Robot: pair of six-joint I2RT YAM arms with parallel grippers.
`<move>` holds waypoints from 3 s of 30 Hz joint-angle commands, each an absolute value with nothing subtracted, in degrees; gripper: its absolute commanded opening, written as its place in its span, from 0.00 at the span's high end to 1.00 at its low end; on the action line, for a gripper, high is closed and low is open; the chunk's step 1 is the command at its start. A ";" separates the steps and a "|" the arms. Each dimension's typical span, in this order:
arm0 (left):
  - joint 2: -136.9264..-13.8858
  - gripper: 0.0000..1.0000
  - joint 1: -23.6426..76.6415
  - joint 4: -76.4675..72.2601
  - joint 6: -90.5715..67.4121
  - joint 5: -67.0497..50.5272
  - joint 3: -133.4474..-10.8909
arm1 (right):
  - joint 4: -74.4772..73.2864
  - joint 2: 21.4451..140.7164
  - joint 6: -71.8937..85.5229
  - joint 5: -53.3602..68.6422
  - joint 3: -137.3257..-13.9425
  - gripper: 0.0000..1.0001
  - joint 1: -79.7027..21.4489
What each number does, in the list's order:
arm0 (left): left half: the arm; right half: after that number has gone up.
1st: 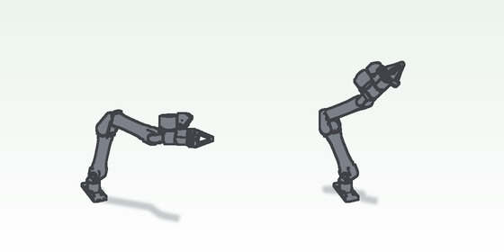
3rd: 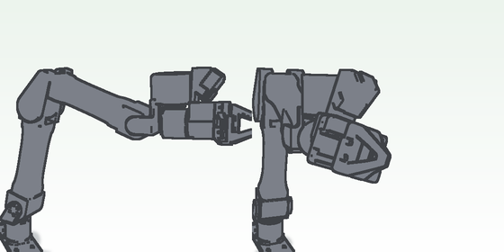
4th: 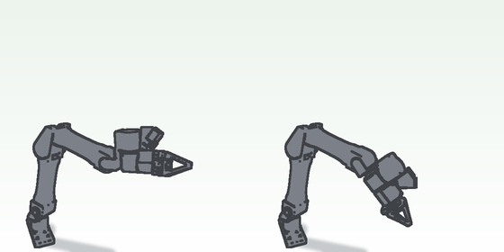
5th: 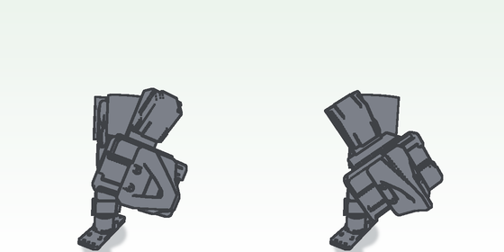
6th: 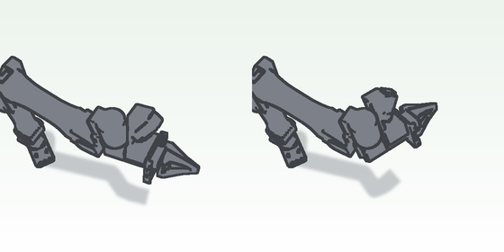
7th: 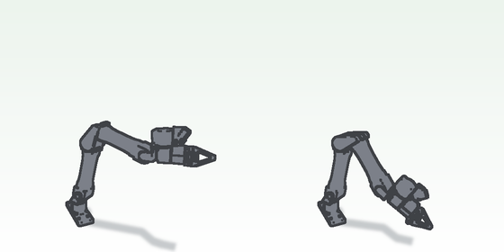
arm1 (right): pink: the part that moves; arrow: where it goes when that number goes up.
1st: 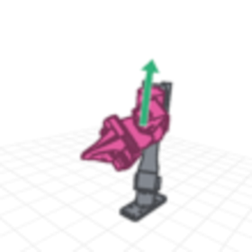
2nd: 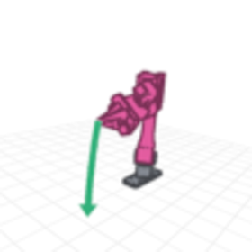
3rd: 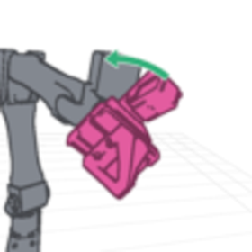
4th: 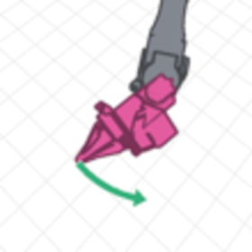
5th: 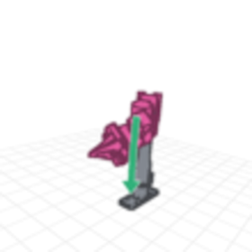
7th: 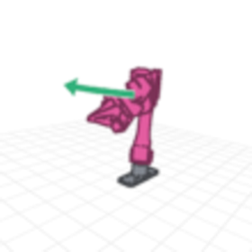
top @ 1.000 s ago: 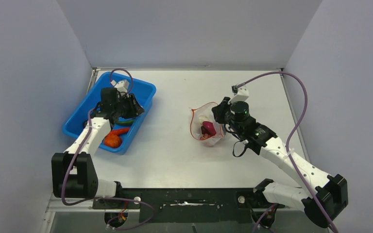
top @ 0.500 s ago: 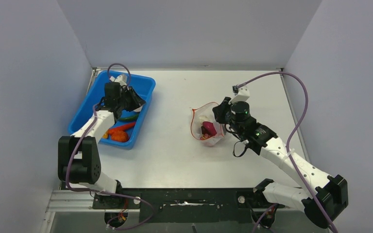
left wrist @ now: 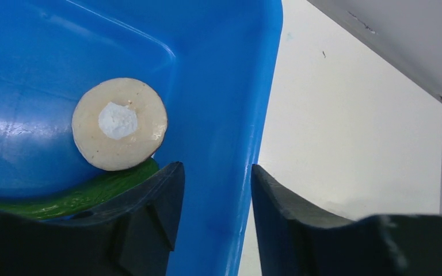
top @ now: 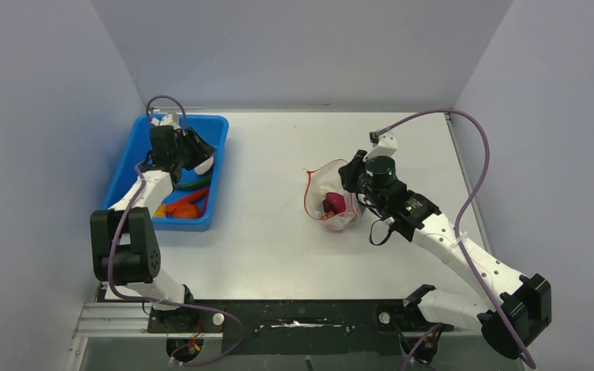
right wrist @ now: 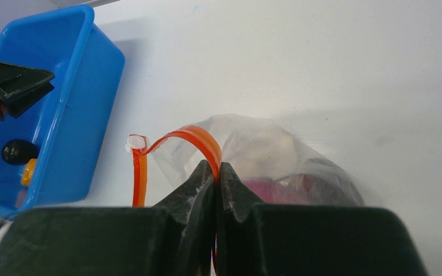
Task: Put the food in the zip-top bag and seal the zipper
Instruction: Pick up the fake vegetable from the bin.
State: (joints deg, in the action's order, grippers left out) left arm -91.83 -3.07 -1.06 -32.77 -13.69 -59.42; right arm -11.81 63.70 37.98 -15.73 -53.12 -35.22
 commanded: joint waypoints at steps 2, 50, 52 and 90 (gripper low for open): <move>-87.84 0.46 -4.53 -3.56 -32.45 -10.69 -62.36 | -10.68 63.72 38.56 -17.73 -56.10 1.00 -34.98; -119.57 0.30 -11.78 9.43 -16.03 -29.73 -80.61 | -11.43 65.30 38.32 -18.04 -57.57 1.00 -36.39; -120.06 0.30 -11.78 12.10 -14.99 -31.28 -81.95 | -11.43 65.34 38.32 -17.94 -57.55 1.00 -36.42; -93.44 0.80 -11.96 3.49 -25.11 -26.50 -67.91 | -10.35 65.47 38.27 -17.10 -57.33 1.00 -37.17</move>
